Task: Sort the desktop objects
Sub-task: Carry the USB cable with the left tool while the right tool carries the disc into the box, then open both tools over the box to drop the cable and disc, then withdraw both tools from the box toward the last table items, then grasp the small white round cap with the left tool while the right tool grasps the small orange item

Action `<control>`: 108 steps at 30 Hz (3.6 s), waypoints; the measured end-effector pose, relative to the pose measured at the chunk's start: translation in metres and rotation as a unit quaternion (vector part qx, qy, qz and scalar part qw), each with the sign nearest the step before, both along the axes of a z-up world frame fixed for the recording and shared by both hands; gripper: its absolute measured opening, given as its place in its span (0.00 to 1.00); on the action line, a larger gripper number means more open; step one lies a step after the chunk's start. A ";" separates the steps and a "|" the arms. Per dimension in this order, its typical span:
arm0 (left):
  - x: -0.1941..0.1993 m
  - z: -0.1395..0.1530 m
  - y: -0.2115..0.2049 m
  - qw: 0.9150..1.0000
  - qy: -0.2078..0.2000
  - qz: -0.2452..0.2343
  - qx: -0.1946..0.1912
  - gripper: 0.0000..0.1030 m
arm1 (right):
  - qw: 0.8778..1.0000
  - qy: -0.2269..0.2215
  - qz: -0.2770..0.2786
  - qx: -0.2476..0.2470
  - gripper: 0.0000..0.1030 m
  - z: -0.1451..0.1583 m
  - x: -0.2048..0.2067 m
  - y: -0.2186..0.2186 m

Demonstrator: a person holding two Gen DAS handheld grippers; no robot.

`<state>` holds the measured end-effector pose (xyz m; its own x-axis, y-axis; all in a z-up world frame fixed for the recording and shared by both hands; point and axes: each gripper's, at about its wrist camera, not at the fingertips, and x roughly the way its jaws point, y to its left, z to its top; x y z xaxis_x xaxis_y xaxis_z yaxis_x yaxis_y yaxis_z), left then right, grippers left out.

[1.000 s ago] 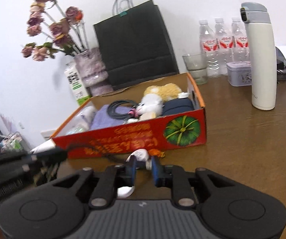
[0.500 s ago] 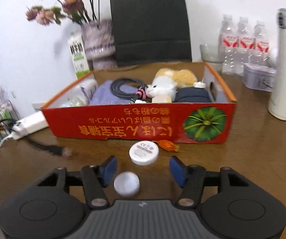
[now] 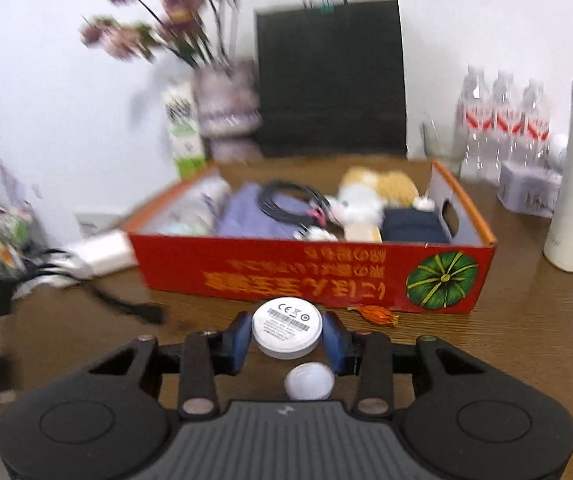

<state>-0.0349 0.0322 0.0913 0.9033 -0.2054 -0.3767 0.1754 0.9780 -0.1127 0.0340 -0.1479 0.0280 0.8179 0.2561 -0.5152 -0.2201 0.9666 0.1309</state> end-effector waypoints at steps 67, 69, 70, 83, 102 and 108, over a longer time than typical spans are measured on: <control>0.014 -0.052 -0.007 0.995 0.092 0.046 0.005 1.00 | 0.999 0.028 -0.017 -0.024 0.70 -0.019 -0.044 -0.029; -0.004 -0.062 -0.021 0.995 0.093 0.032 0.034 1.00 | 0.999 0.032 -0.026 -0.032 0.70 -0.030 -0.068 -0.030; -0.011 -0.065 -0.027 0.995 0.087 0.027 0.045 1.00 | 0.998 0.030 -0.028 -0.039 0.71 -0.033 -0.077 -0.031; 0.006 -0.076 -0.054 0.995 0.086 -0.022 0.051 1.00 | 0.998 0.030 -0.052 -0.023 0.75 -0.036 -0.086 -0.049; 0.122 -0.094 -0.080 0.991 0.118 -0.061 0.023 0.29 | 0.998 0.057 0.009 -0.031 0.50 -0.038 0.087 -0.055; 0.133 -0.090 -0.041 0.992 0.128 0.008 -0.011 0.29 | 0.996 0.051 0.030 -0.064 0.24 -0.049 0.093 -0.036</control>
<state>0.0983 -0.0091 0.0015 0.7821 -0.2027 -0.5893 0.1234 0.9773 -0.1723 0.1268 -0.1843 -0.0209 0.7443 0.2296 -0.6271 -0.2704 0.9622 0.0313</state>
